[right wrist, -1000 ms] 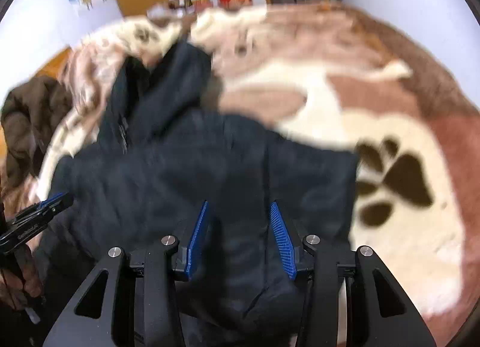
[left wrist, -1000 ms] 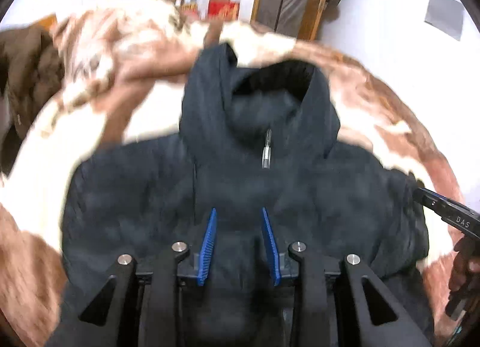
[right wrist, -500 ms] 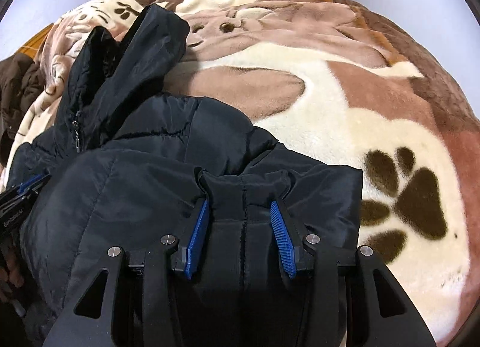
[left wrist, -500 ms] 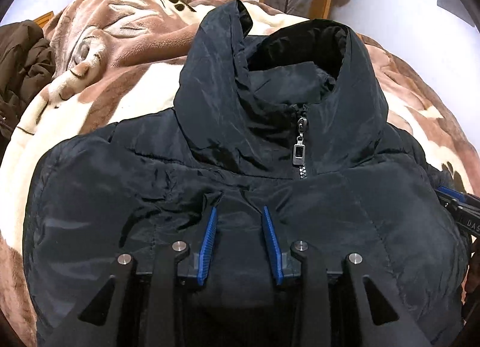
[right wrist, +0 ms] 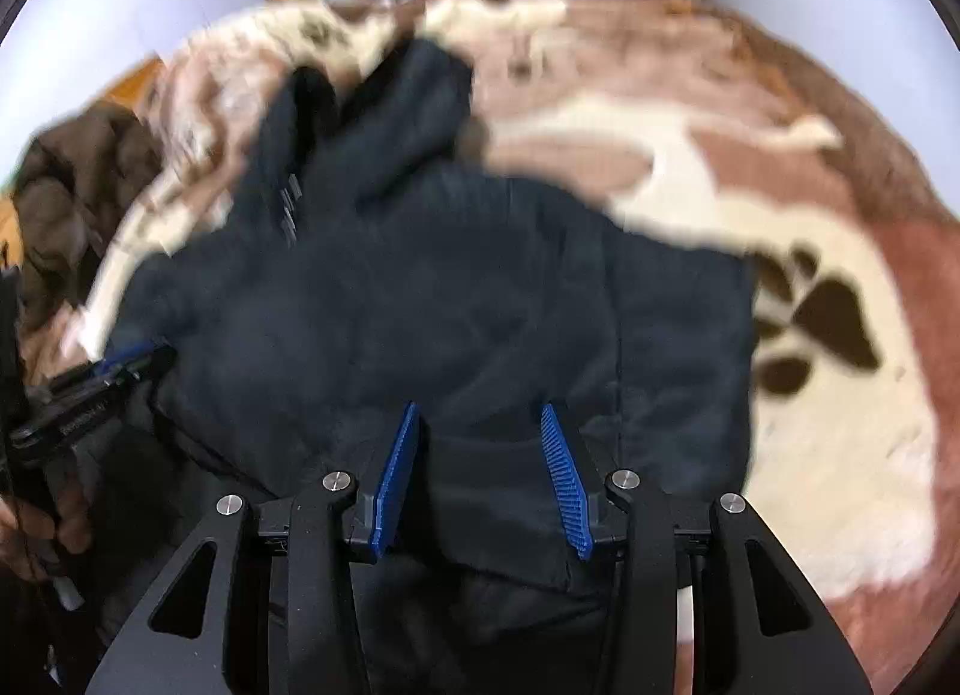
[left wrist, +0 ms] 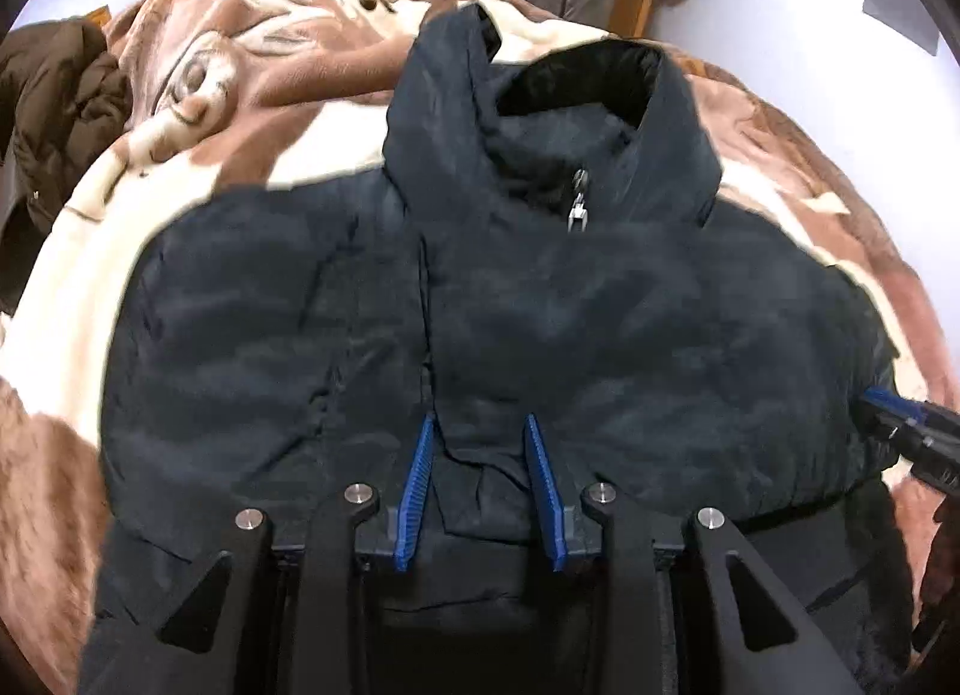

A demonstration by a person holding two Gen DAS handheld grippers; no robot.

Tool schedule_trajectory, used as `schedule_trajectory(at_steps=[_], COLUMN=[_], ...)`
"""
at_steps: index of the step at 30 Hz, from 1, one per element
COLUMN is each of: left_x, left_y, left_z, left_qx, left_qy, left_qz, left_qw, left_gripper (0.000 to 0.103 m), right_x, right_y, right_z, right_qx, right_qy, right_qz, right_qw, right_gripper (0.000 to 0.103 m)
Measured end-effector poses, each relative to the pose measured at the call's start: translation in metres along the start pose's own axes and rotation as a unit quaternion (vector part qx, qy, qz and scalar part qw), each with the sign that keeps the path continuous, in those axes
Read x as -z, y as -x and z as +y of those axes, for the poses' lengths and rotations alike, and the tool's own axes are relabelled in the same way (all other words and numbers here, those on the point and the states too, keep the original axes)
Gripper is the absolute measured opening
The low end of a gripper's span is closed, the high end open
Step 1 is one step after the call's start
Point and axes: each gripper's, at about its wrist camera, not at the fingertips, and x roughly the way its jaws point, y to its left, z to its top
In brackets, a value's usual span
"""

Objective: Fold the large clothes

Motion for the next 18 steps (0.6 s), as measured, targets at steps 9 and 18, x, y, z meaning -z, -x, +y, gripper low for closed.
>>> schedule_trajectory(at_steps=[9,18], left_x=[0.005,0.015], left_y=[0.023,0.074], left_z=[-0.006,-0.017], left_qx=[-0.013,-0.014], left_qy=[0.0,-0.009], left_qz=[0.002,-0.017], left_qw=[0.9999,0.9997], left_gripper=[0.035,0.035], right_x=[0.001,0.015], right_y=[0.019,0.063], right_z=[0.005,0.024], right_qx=[-0.002,-0.017], right_qy=[-0.006,0.006], right_qz=[-0.006,-0.032], right_qw=[1.0,0.999], right_gripper=[0.044,0.044])
